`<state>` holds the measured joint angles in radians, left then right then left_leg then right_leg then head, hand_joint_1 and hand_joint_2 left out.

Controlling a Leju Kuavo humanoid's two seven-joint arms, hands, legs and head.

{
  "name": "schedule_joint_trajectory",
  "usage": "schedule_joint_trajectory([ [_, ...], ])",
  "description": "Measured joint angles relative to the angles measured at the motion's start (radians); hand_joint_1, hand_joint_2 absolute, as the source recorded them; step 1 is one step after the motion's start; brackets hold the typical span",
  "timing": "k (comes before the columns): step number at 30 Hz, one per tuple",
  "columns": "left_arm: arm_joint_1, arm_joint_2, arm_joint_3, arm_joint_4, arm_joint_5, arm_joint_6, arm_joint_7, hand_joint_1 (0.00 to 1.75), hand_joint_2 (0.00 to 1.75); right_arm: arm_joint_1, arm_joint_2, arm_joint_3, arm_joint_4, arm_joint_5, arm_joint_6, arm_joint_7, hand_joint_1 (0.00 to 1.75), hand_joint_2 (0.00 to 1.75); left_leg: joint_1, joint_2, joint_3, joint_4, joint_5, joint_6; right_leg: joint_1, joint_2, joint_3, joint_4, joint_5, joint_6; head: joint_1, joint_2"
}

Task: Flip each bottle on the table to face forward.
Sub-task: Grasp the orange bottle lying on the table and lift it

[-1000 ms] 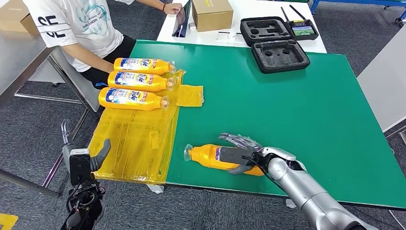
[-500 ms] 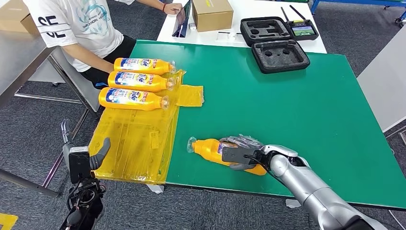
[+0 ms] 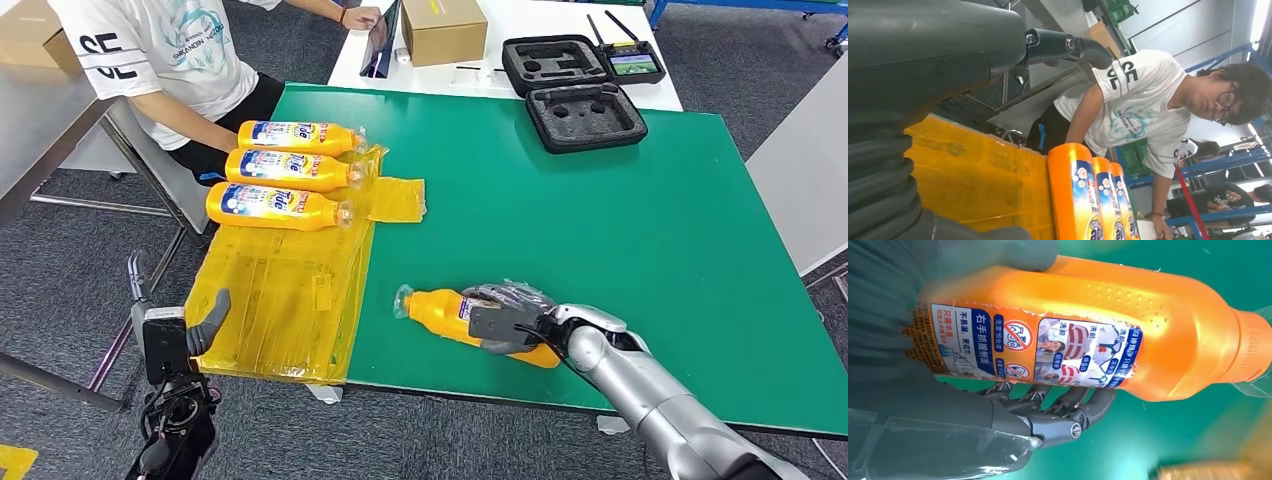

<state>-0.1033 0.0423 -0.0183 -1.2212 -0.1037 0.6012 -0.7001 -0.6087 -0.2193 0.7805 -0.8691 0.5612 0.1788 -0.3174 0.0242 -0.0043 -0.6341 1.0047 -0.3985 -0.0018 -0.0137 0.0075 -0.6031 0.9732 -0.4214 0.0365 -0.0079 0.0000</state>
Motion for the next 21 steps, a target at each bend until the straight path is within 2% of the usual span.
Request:
schedule_joint_trajectory([
  [2,0.011,0.0,0.0,-0.008,0.001,-0.012,0.0,0.0,1.75,0.031,0.002,-0.025,-0.024,-0.032,-0.047,-0.053,1.75,1.75,0.0,0.0,0.0,0.0,0.0,0.0,0.0,0.0,0.0,0.0,0.0,0.0,0.0,0.0],
  [5,0.027,-0.005,0.0,-0.027,0.019,-0.054,0.0,0.0,1.75,0.097,0.023,-0.089,-0.083,-0.104,-0.108,-0.176,1.75,1.75,0.0,0.0,-0.001,0.0,0.0,0.0,0.0,0.0,-0.001,0.0,0.0,0.0,0.0,0.0],
  [9,0.05,-0.023,-0.002,-0.066,0.083,-0.155,0.013,0.0,1.75,0.175,0.104,-0.207,-0.195,-0.217,-0.165,-0.308,1.75,1.75,0.001,0.0,-0.001,-0.001,0.0,0.0,0.001,0.0,-0.002,0.0,0.0,0.0,0.0,0.0],
  [14,0.09,-0.045,-0.024,-0.141,0.151,-0.27,0.056,0.0,1.75,0.228,0.189,-0.297,-0.299,-0.279,-0.19,-0.346,1.75,1.75,0.001,0.0,-0.002,-0.001,-0.001,-0.001,0.001,0.0,-0.003,0.0,-0.001,-0.001,0.0,0.0],
  [18,0.111,-0.056,-0.051,-0.196,0.178,-0.342,0.079,0.0,1.75,0.244,0.228,-0.332,-0.318,-0.303,-0.183,-0.354,1.75,1.75,0.0,0.0,-0.002,-0.001,-0.001,-0.001,0.0,0.0,-0.002,0.0,-0.001,-0.001,0.0,0.0],
  [21,0.119,-0.06,-0.067,-0.222,0.183,-0.358,0.082,0.0,1.75,0.248,0.246,-0.344,-0.318,-0.307,-0.179,-0.357,1.75,1.75,0.0,0.0,-0.002,-0.001,0.0,0.0,0.0,0.0,-0.002,0.0,-0.001,-0.001,0.0,0.0],
])
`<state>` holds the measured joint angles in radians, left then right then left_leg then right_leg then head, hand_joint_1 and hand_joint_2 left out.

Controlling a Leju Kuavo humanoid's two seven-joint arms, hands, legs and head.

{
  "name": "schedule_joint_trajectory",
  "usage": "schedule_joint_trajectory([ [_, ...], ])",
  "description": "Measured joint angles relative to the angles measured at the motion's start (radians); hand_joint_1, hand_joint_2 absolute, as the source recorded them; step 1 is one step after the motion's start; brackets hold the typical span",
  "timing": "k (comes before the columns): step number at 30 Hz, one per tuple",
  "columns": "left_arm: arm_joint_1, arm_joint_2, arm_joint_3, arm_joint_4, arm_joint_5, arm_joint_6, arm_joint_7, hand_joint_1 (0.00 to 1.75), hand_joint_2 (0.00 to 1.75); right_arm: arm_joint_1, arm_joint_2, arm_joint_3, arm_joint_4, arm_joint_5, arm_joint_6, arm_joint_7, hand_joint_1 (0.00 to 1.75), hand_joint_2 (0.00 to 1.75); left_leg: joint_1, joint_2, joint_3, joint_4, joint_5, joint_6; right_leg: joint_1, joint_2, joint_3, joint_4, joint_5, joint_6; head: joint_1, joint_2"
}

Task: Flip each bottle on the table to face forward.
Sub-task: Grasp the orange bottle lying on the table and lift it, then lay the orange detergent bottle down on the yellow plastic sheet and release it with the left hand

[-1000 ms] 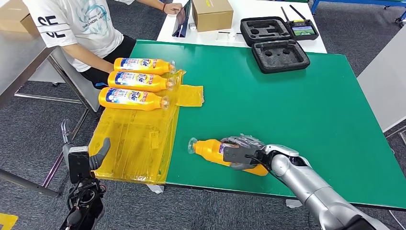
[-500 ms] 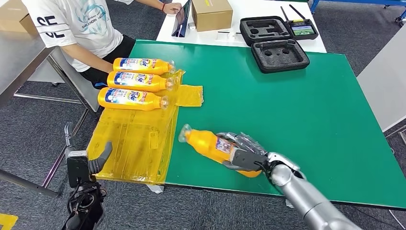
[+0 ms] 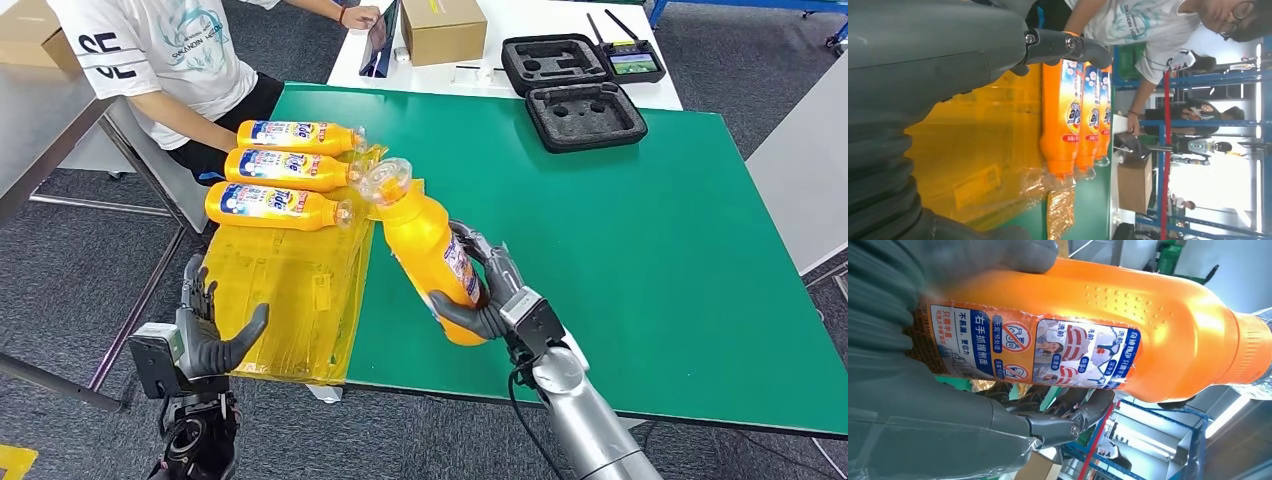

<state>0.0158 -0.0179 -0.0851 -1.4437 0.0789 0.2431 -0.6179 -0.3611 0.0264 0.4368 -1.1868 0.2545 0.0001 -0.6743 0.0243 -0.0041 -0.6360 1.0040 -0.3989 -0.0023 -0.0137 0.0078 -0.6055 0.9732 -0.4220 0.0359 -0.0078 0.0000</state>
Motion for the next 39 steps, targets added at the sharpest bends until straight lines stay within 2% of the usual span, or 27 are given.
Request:
schedule_joint_trajectory([
  [5,0.004,-0.004,-0.013,-0.021,0.007,-0.032,0.003,0.0,1.75,0.001,0.015,-0.013,0.003,0.001,0.0,-0.004,1.75,1.75,0.0,0.0,0.0,0.0,0.0,0.0,0.0,0.0,0.0,0.0,0.0,0.0,0.0,0.0],
  [14,-0.014,-0.002,-0.156,-0.073,0.077,-0.252,0.06,0.0,1.75,0.0,0.082,-0.004,0.134,0.033,0.011,-0.018,1.75,1.75,0.0,0.0,0.0,0.0,0.0,0.0,0.0,0.0,0.0,0.0,0.0,0.0,0.0,0.0],
  [21,-0.044,0.008,-0.245,-0.062,0.226,-0.397,0.121,0.0,1.75,-0.005,0.142,0.078,0.21,0.072,-0.003,-0.02,1.75,1.75,0.001,0.0,-0.001,0.0,0.0,0.0,0.001,0.0,-0.001,0.0,0.0,0.0,0.0,0.0],
  [28,-0.111,0.012,-0.29,-0.002,0.243,-0.426,0.142,0.0,1.75,-0.013,0.191,0.139,0.265,0.115,-0.021,-0.019,1.75,1.75,0.0,0.0,-0.001,0.0,0.0,0.0,0.0,0.0,-0.001,0.0,0.0,0.0,0.0,0.0],
  [39,-0.168,0.019,-0.313,0.081,0.286,-0.466,0.159,0.01,1.75,-0.024,0.198,0.16,0.294,0.138,-0.019,-0.002,1.75,1.75,0.0,0.0,-0.002,0.0,0.0,0.0,0.0,0.0,-0.002,0.0,0.0,0.0,0.0,0.0],
])
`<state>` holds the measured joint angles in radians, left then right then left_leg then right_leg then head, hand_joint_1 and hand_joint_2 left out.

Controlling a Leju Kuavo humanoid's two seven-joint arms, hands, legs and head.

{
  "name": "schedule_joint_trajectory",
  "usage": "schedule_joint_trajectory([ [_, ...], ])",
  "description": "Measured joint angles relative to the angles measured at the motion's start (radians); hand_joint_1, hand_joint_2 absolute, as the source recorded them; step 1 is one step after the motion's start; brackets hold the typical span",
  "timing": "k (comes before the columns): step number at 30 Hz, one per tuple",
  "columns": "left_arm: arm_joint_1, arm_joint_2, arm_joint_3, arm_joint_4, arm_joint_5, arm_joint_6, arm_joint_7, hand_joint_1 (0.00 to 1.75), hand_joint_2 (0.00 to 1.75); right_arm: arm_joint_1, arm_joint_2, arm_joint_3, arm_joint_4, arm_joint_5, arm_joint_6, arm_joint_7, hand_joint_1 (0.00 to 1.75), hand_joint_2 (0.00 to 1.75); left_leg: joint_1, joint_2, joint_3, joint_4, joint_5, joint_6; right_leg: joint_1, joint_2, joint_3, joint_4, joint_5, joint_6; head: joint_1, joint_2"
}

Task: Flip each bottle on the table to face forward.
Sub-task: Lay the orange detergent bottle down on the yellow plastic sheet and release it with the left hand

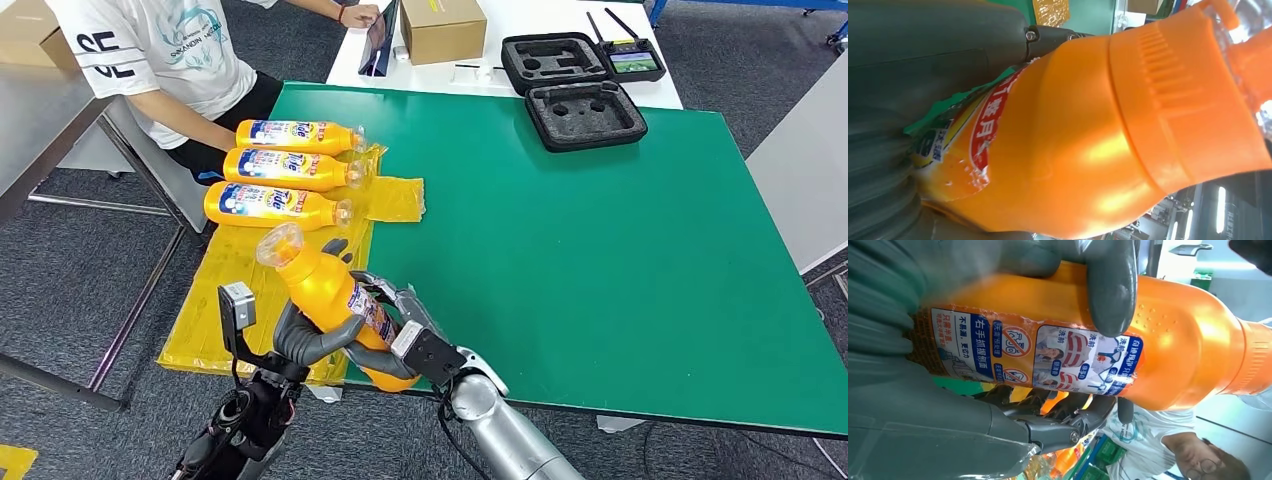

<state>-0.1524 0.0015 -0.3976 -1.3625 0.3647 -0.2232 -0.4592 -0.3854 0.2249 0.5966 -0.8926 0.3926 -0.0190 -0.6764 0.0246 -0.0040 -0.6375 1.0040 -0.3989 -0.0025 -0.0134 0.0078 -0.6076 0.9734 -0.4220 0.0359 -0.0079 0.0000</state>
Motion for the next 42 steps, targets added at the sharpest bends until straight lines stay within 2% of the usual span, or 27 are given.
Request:
schedule_joint_trajectory([
  [1,-0.002,0.001,-0.001,0.005,0.007,-0.003,-0.002,0.17,1.75,-0.001,0.0,0.001,0.003,0.004,0.001,0.002,1.75,1.75,0.0,0.0,0.0,0.0,0.0,0.0,0.0,0.0,0.0,0.0,0.0,0.0,0.0,0.0],
  [4,-0.005,0.003,-0.001,0.014,0.026,-0.004,-0.009,1.3,1.75,-0.005,0.004,0.002,0.013,0.014,0.002,0.005,1.75,1.75,0.0,0.0,0.0,0.0,0.0,0.0,0.0,0.0,0.0,0.0,0.0,0.0,0.0,0.0],
  [5,-0.005,0.003,-0.001,0.015,0.031,0.0,-0.013,1.52,1.75,-0.008,0.005,0.002,0.017,0.017,0.003,0.006,1.75,1.75,0.0,0.0,0.0,0.0,0.0,0.0,0.0,0.0,0.0,0.0,0.0,0.0,0.0,0.0],
  [12,-0.005,0.005,-0.001,0.017,0.037,0.012,-0.019,1.52,1.75,-0.022,0.009,0.003,0.035,0.026,0.003,0.011,1.75,1.75,0.0,0.0,0.0,0.0,0.0,0.0,0.0,0.0,0.0,0.0,0.0,0.0,0.0,0.0],
  [15,-0.005,0.006,-0.001,0.017,0.037,0.014,-0.019,1.68,1.75,-0.023,0.01,0.003,0.038,0.026,0.003,0.011,1.75,1.75,0.0,0.0,0.0,0.0,0.0,0.0,0.0,0.0,0.0,0.0,0.0,0.0,0.0,0.0],
  [16,-0.005,0.006,-0.001,0.017,0.037,0.014,-0.019,1.74,1.75,-0.023,0.011,0.003,0.039,0.027,0.003,0.011,1.68,1.75,0.0,0.0,0.0,0.0,0.0,0.0,0.0,0.0,0.0,0.0,0.0,0.0,0.0,0.0],
  [17,-0.005,0.006,-0.001,0.017,0.038,0.016,-0.019,1.75,1.75,-0.023,0.011,0.003,0.04,0.027,0.003,0.011,1.45,1.75,0.0,0.0,0.0,0.0,0.0,0.0,0.0,0.0,0.0,0.0,0.0,0.0,0.0,0.0],
  [19,-0.004,0.007,-0.001,0.017,0.042,0.021,-0.021,1.75,1.75,-0.024,0.012,0.003,0.041,0.028,0.003,0.012,0.58,1.75,0.0,0.0,0.0,0.0,0.0,0.0,0.0,0.0,0.0,0.0,0.0,0.0,0.0,0.0],
  [20,-0.004,0.007,-0.001,0.017,0.044,0.025,-0.023,1.75,1.75,-0.024,0.012,0.003,0.041,0.031,0.002,0.014,0.2,1.75,0.0,0.0,0.0,0.0,0.0,0.0,0.0,0.0,0.0,0.0,0.0,0.0,0.0,0.0],
  [21,-0.003,0.008,0.0,0.017,0.047,0.03,-0.024,1.75,1.75,-0.023,0.013,0.004,0.042,0.035,0.001,0.017,0.0,1.31,0.0,0.0,0.0,0.0,0.0,0.0,0.0,0.0,0.0,0.0,0.0,0.0,0.0,0.0],
  [24,-0.002,0.013,0.003,0.017,0.055,0.044,-0.025,1.75,1.75,-0.021,0.016,0.01,0.045,0.04,-0.017,0.027,0.0,0.0,0.0,0.0,0.0,0.0,0.0,0.0,0.0,0.0,0.0,0.0,0.0,0.0,0.0,0.0],
  [29,0.006,0.017,0.007,0.009,0.058,0.071,-0.028,1.75,1.75,-0.016,0.024,0.016,0.047,0.027,-0.062,0.035,0.0,0.0,0.0,0.0,-0.001,0.0,0.0,0.0,0.0,0.0,-0.001,0.0,0.0,0.0,0.0,0.0],
  [36,-0.002,0.008,0.017,0.003,0.037,0.182,-0.052,1.75,1.75,0.004,0.034,0.034,0.007,0.06,-0.205,0.043,0.0,0.0,0.0,0.0,-0.001,0.0,0.0,0.0,0.0,0.0,0.0,0.0,0.0,0.0,0.0,0.0],
  [42,-0.006,0.004,0.031,0.0,0.026,0.205,-0.064,1.75,1.75,0.012,0.033,0.039,-0.021,0.069,-0.241,0.048,0.0,0.0,0.0,0.0,-0.001,0.0,0.0,0.0,0.0,0.0,-0.001,0.0,0.0,0.0,0.0,0.0],
])
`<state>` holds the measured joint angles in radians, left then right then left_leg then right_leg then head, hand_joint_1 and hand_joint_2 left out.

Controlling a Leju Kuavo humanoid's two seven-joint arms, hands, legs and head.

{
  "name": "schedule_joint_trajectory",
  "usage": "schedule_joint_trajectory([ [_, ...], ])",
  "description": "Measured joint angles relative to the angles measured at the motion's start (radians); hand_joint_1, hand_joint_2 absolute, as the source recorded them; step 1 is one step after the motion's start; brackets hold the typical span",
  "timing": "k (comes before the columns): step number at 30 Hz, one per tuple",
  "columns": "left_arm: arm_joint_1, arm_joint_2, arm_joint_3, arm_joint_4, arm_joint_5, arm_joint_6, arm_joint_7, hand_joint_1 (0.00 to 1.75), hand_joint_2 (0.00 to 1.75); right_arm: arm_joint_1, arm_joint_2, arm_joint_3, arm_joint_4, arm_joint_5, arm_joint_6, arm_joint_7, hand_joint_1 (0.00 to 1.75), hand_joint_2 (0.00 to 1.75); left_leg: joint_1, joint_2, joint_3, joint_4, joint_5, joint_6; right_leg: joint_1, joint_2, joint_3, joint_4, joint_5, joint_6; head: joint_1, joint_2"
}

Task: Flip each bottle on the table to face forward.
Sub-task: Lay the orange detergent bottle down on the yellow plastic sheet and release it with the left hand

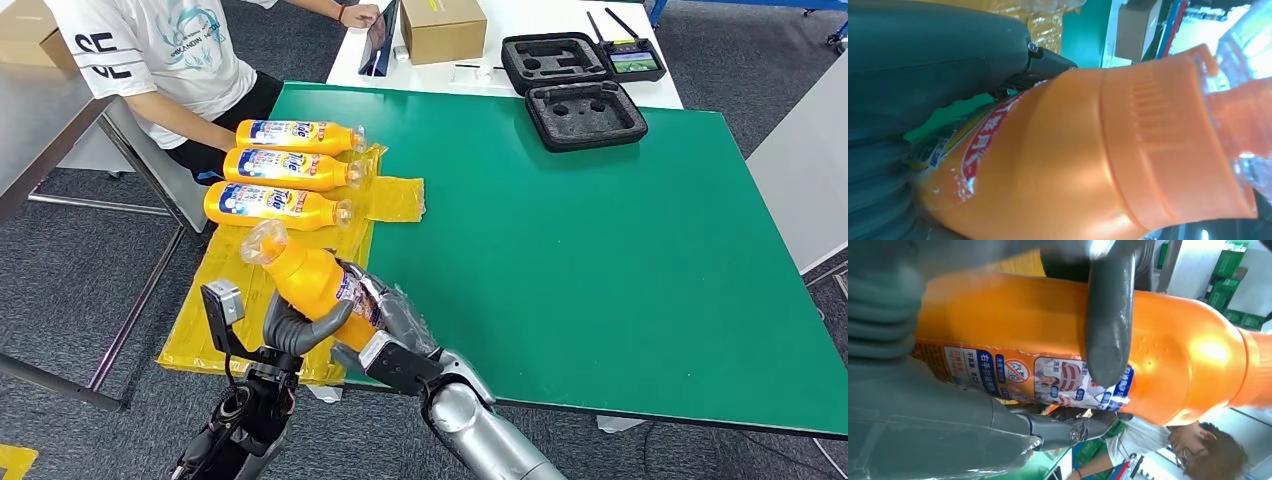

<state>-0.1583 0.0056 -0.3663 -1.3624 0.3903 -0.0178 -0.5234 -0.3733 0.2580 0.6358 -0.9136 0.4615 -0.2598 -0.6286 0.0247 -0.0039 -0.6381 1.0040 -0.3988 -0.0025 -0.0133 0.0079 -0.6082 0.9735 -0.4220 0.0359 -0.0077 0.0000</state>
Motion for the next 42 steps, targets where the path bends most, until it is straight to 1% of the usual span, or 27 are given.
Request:
schedule_joint_trajectory([
  [1,0.0,-0.001,0.005,0.0,-0.008,0.025,-0.01,1.75,1.75,0.005,-0.001,0.0,-0.011,0.008,-0.031,-0.007,0.0,0.0,0.0,0.0,0.0,0.0,0.0,0.0,0.0,0.0,0.0,0.0,0.0,0.0,0.0,0.0],
  [4,-0.002,0.0,0.05,0.002,-0.046,0.145,-0.058,1.75,1.75,0.029,-0.008,0.002,-0.083,0.038,-0.17,-0.029,0.0,0.0,0.0,0.002,0.0,0.0,0.0,0.0,0.0,0.002,-0.001,0.0,0.0,0.0,0.0,0.0],
  [7,-0.008,0.007,0.103,0.003,-0.11,0.245,-0.109,1.74,1.75,0.054,-0.021,0.009,-0.185,0.073,-0.28,-0.024,0.0,0.0,0.0,0.001,0.0,0.0,0.0,0.0,0.0,0.001,-0.001,0.0,0.0,0.0,0.0,0.0],
  [11,-0.018,0.011,0.154,0.002,-0.192,0.351,-0.138,1.75,1.75,0.081,-0.03,0.019,-0.295,0.178,-0.403,-0.024,0.0,0.0,0.0,0.001,0.0,0.0,0.0,0.0,0.0,0.002,-0.001,0.0,0.0,0.0,0.0,0.0],
  [13,-0.021,0.015,0.171,0.0,-0.226,0.388,-0.144,1.75,1.75,0.106,-0.028,0.01,-0.337,0.226,-0.429,-0.044,0.0,0.0,0.0,0.001,0.0,0.0,0.0,0.0,0.0,0.002,-0.001,0.0,0.0,0.0,0.0,0.0],
  [14,-0.022,0.019,0.177,-0.001,-0.245,0.404,-0.145,1.75,1.75,0.12,-0.027,0.006,-0.356,0.23,-0.432,-0.053,0.0,0.0,0.0,0.001,0.0,0.0,0.0,0.0,0.0,0.002,-0.001,0.0,0.0,0.0,0.0,0.0],
  [17,-0.026,0.038,0.187,-0.003,-0.321,0.449,-0.139,1.75,1.75,0.16,-0.026,-0.005,-0.412,0.195,-0.434,-0.063,0.0,0.0,0.0,0.0,0.0,0.0,0.0,0.0,0.0,0.001,-0.001,0.0,0.0,0.0,0.0,0.0],
  [20,-0.039,0.064,0.196,-0.003,-0.376,0.472,-0.118,1.75,1.75,0.185,-0.027,-0.016,-0.454,0.156,-0.436,-0.065,0.0,0.0,0.0,0.001,0.0,0.0,0.0,0.0,0.0,0.002,-0.001,0.0,0.0,0.0,0.0,0.0],
  [22,-0.05,0.087,0.2,-0.002,-0.419,0.479,-0.096,1.75,1.75,0.197,-0.028,-0.019,-0.468,0.125,-0.436,-0.066,0.0,0.0,0.0,0.002,0.0,0.0,0.0,0.0,0.0,0.002,-0.001,0.0,0.0,0.0,0.0,0.0],
  [23,-0.056,0.103,0.2,-0.001,-0.466,0.48,-0.076,1.75,1.75,0.202,-0.029,-0.02,-0.472,0.104,-0.436,-0.066,0.0,0.0,0.001,0.002,0.0,0.0,0.0,0.0,0.001,0.002,-0.001,0.0,0.0,0.0,0.0,0.0],
  [25,-0.07,0.152,0.192,0.0,-0.623,0.466,-0.005,1.75,1.75,0.209,-0.035,-0.021,-0.476,0.048,-0.436,-0.067,0.0,0.0,0.001,0.001,0.0,0.0,0.0,-0.001,0.001,0.002,-0.001,0.0,0.0,0.0,0.0,0.0],
  [27,-0.093,0.212,0.174,0.005,-0.835,0.427,0.08,1.75,1.75,0.211,-0.046,-0.021,-0.481,-0.016,-0.436,-0.067,0.0,0.0,0.002,0.001,0.0,0.0,0.0,-0.001,0.002,0.002,-0.001,0.0,0.0,0.0,0.0,0.0],
  [30,-0.151,0.297,0.129,0.029,-1.126,0.328,0.168,1.75,1.75,0.208,-0.063,-0.018,-0.488,-0.084,-0.436,-0.067,0.0,0.0,0.002,0.001,0.0,0.0,0.001,-0.001,0.002,0.002,-0.001,0.0,0.0,-0.001,0.0,0.0],
  [32,-0.202,0.343,0.085,0.058,-1.254,0.245,0.195,1.75,1.75,0.201,-0.071,-0.014,-0.49,-0.11,-0.436,-0.067,0.0,0.0,0.002,0.001,0.0,0.0,0.001,-0.001,0.002,0.002,-0.001,0.0,0.0,0.0,0.0,0.0],
  [35,-0.282,0.39,0.003,0.111,-1.362,0.135,0.211,1.75,1.75,0.188,-0.078,-0.01,-0.49,-0.124,-0.436,-0.067,0.0,0.0,0.002,0.001,0.0,0.0,0.001,0.0,0.002,0.002,-0.001,0.0,0.0,0.0,0.0,0.0],
  [38,-0.335,0.42,-0.059,0.15,-1.393,0.094,0.213,1.75,1.75,0.181,-0.082,-0.01,-0.49,-0.125,-0.436,-0.068,0.0,0.0,0.002,0.001,0.0,0.0,0.001,0.0,0.002,0.002,-0.001,0.0,0.001,0.0,0.0,0.0],
  [40,-0.36,0.43,-0.086,0.169,-1.405,0.073,0.214,1.75,1.75,0.178,-0.085,-0.01,-0.49,-0.132,-0.436,-0.068,0.0,0.0,0.002,0.001,0.0,0.0,0.001,0.0,0.002,0.002,-0.001,0.0,0.001,0.0,0.0,0.0],
  [42,-0.391,0.435,-0.119,0.195,-1.423,0.028,0.212,1.75,1.75,0.174,-0.088,-0.009,-0.49,-0.152,-0.436,-0.068,0.0,0.0,0.002,0.0,0.0,0.0,0.001,0.0,0.002,0.001,-0.001,0.0,0.0,0.0,0.0,0.0],
])
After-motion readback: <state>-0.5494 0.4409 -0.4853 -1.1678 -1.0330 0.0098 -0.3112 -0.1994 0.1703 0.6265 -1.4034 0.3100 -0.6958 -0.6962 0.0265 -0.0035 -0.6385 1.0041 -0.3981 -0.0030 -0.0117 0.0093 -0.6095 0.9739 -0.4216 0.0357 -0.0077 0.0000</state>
